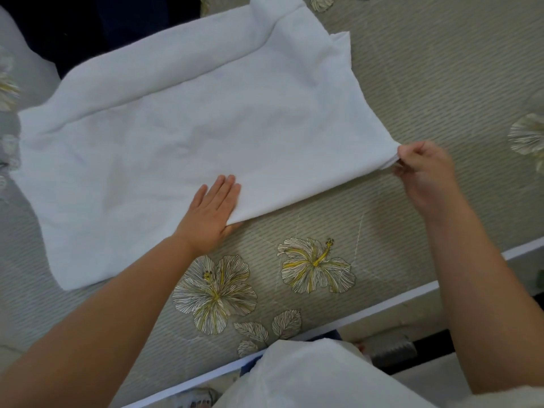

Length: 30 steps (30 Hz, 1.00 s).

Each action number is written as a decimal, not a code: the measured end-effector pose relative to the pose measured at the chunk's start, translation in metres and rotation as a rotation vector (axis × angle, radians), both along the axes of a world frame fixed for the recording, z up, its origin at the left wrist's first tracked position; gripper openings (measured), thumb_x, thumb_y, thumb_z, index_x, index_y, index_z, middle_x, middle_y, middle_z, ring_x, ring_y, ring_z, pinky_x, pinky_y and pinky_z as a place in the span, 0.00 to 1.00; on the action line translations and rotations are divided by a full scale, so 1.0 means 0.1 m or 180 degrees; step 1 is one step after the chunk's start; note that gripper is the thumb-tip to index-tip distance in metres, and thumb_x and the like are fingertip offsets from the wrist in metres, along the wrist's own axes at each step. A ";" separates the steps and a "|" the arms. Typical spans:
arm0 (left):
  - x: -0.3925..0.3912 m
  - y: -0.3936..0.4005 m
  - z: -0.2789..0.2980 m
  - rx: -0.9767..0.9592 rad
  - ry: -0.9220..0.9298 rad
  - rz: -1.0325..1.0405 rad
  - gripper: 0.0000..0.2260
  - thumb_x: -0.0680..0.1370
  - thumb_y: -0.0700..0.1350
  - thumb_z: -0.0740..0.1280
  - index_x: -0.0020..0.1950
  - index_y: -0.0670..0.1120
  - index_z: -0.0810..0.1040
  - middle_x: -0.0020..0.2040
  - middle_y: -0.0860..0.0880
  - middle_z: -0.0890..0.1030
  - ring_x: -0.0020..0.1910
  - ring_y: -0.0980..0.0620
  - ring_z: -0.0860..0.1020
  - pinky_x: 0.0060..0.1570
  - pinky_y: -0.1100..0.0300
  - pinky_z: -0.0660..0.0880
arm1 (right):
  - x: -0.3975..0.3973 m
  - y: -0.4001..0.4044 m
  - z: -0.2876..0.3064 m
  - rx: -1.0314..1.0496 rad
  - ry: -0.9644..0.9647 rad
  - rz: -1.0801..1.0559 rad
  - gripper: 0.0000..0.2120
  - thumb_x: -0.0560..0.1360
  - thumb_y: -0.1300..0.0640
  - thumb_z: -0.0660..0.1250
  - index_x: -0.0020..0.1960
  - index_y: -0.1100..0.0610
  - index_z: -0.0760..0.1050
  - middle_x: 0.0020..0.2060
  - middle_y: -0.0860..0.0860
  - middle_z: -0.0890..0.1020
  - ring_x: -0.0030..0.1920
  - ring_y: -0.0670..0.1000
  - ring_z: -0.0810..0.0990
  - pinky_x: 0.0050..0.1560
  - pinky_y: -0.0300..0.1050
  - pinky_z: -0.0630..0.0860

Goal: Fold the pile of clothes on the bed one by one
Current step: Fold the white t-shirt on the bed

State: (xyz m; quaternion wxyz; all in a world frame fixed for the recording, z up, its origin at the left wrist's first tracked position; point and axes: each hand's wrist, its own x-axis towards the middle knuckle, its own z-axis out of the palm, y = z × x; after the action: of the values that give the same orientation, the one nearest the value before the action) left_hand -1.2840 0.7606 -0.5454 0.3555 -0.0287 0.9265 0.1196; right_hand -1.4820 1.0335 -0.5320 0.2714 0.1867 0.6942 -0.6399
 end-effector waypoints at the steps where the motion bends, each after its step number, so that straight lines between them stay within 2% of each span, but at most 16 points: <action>1: 0.00 0.02 -0.01 -0.0089 -0.0042 -0.0053 0.50 0.56 0.70 0.16 0.72 0.45 0.33 0.67 0.49 0.29 0.66 0.53 0.28 0.67 0.56 0.31 | -0.07 0.04 0.01 0.0069 0.0103 0.0332 0.15 0.76 0.70 0.58 0.34 0.56 0.66 0.21 0.41 0.77 0.28 0.39 0.74 0.36 0.32 0.70; 3: 0.00 0.08 -0.04 -0.0230 -0.0113 -0.0087 0.50 0.52 0.70 0.15 0.69 0.44 0.28 0.65 0.48 0.25 0.65 0.50 0.25 0.68 0.52 0.31 | -0.22 0.12 0.00 0.0799 0.0385 0.1266 0.15 0.75 0.70 0.60 0.34 0.55 0.67 0.22 0.42 0.76 0.27 0.39 0.73 0.32 0.28 0.67; 5: 0.01 0.13 -0.06 -0.0275 -0.0188 -0.0094 0.50 0.49 0.73 0.17 0.64 0.45 0.24 0.62 0.47 0.21 0.62 0.48 0.21 0.67 0.50 0.29 | -0.28 0.19 -0.05 0.1976 0.0658 0.2259 0.12 0.74 0.69 0.62 0.34 0.58 0.68 0.28 0.49 0.75 0.32 0.48 0.73 0.29 0.35 0.63; 7: 0.02 0.14 -0.08 -0.0250 -0.0155 -0.0053 0.50 0.49 0.74 0.18 0.63 0.45 0.23 0.61 0.47 0.20 0.61 0.48 0.20 0.66 0.50 0.28 | -0.23 0.17 -0.07 0.2808 0.0993 0.2702 0.04 0.73 0.69 0.62 0.40 0.67 0.72 0.35 0.61 0.75 0.41 0.60 0.73 0.38 0.44 0.62; 8: 0.03 0.13 -0.09 -0.0213 -0.0084 -0.0006 0.48 0.50 0.73 0.17 0.63 0.46 0.24 0.62 0.48 0.21 0.62 0.49 0.21 0.66 0.51 0.27 | -0.17 0.11 -0.06 0.3043 0.1232 0.2621 0.03 0.73 0.70 0.62 0.43 0.70 0.73 0.39 0.65 0.76 0.44 0.63 0.74 0.42 0.47 0.63; 10: 0.04 0.12 -0.09 -0.0056 0.0098 0.0196 0.45 0.55 0.71 0.16 0.66 0.48 0.28 0.66 0.50 0.26 0.65 0.52 0.25 0.65 0.55 0.27 | 0.01 -0.06 0.03 0.3124 0.1856 0.2024 0.07 0.71 0.70 0.61 0.48 0.71 0.74 0.44 0.67 0.78 0.48 0.65 0.74 0.48 0.52 0.64; 12: 0.05 0.13 -0.08 0.0029 0.0358 0.0628 0.41 0.64 0.69 0.22 0.70 0.47 0.36 0.72 0.50 0.35 0.68 0.55 0.31 0.67 0.59 0.30 | 0.23 -0.37 0.13 0.2919 0.2647 0.1525 0.11 0.68 0.68 0.62 0.49 0.71 0.75 0.46 0.66 0.78 0.50 0.66 0.75 0.53 0.52 0.66; 14: 0.07 0.16 -0.08 -0.0190 0.0639 0.1186 0.36 0.71 0.63 0.32 0.74 0.44 0.44 0.75 0.47 0.44 0.70 0.55 0.36 0.69 0.56 0.34 | 0.41 -0.73 0.12 0.2755 0.3160 0.2041 0.14 0.69 0.65 0.64 0.53 0.68 0.76 0.54 0.65 0.78 0.58 0.68 0.74 0.60 0.62 0.66; 16: 0.11 0.17 -0.11 -0.0521 0.0722 0.1722 0.33 0.74 0.58 0.41 0.75 0.42 0.49 0.76 0.44 0.48 0.74 0.50 0.40 0.70 0.51 0.37 | 0.54 -0.98 0.02 0.2724 0.3043 0.3241 0.20 0.74 0.57 0.62 0.65 0.61 0.72 0.68 0.61 0.68 0.69 0.64 0.62 0.67 0.67 0.52; 17: 0.15 0.16 -0.13 -0.0638 0.0698 0.1899 0.32 0.74 0.57 0.43 0.75 0.41 0.50 0.76 0.43 0.48 0.75 0.48 0.42 0.70 0.49 0.37 | 0.56 -1.01 -0.07 0.2794 0.2814 0.3714 0.22 0.77 0.52 0.59 0.70 0.56 0.65 0.73 0.57 0.60 0.73 0.60 0.54 0.69 0.64 0.44; 19: 0.28 0.11 -0.16 -0.0759 0.0649 0.2037 0.34 0.73 0.61 0.42 0.75 0.42 0.50 0.76 0.44 0.47 0.75 0.47 0.43 0.70 0.50 0.35 | 0.48 -0.88 -0.27 0.2989 0.2550 0.4025 0.26 0.79 0.43 0.50 0.74 0.49 0.54 0.75 0.50 0.49 0.75 0.54 0.44 0.70 0.55 0.34; 21: 0.41 0.03 -0.19 -0.0750 0.0651 0.1958 0.37 0.70 0.63 0.37 0.75 0.45 0.48 0.76 0.45 0.46 0.74 0.51 0.39 0.69 0.54 0.32 | 0.38 -0.68 -0.36 0.3156 0.2491 0.3893 0.31 0.74 0.37 0.41 0.74 0.48 0.53 0.75 0.50 0.50 0.75 0.53 0.45 0.70 0.50 0.35; 23: 0.47 -0.03 -0.22 -0.0620 0.0698 0.1847 0.38 0.69 0.64 0.35 0.75 0.47 0.46 0.76 0.47 0.45 0.70 0.55 0.36 0.67 0.57 0.30 | 0.31 -0.58 -0.35 0.3142 0.2469 0.3683 0.36 0.71 0.38 0.38 0.73 0.53 0.56 0.74 0.53 0.54 0.74 0.57 0.50 0.71 0.51 0.41; 26: 0.47 -0.10 -0.24 -0.0349 0.0772 0.1771 0.40 0.67 0.67 0.37 0.75 0.47 0.46 0.74 0.51 0.42 0.69 0.58 0.35 0.66 0.59 0.30 | 0.37 -0.67 -0.30 0.3320 0.2264 0.3449 0.36 0.71 0.41 0.38 0.73 0.57 0.57 0.74 0.56 0.55 0.74 0.60 0.51 0.71 0.55 0.44; 28: 0.54 -0.16 -0.21 -0.0175 0.0926 0.1799 0.39 0.69 0.65 0.40 0.75 0.45 0.50 0.75 0.48 0.46 0.70 0.57 0.38 0.68 0.58 0.34 | 0.50 -0.82 -0.23 0.3406 0.2105 0.3298 0.32 0.74 0.46 0.42 0.73 0.61 0.57 0.74 0.59 0.55 0.74 0.60 0.50 0.70 0.59 0.44; 30: 0.66 -0.23 -0.16 -0.0224 0.1112 0.1939 0.33 0.74 0.60 0.45 0.74 0.42 0.54 0.75 0.45 0.52 0.73 0.52 0.44 0.70 0.55 0.40 | 0.75 -1.01 -0.14 0.3070 0.2422 0.3518 0.30 0.75 0.48 0.49 0.70 0.65 0.62 0.71 0.63 0.60 0.72 0.64 0.55 0.69 0.65 0.47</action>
State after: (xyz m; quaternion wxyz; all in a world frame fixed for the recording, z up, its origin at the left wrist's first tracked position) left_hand -1.2183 0.7377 -0.5609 0.1384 -0.2952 0.9258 0.1912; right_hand -1.4075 0.9329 -0.5464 0.1835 -0.3151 0.9288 -0.0655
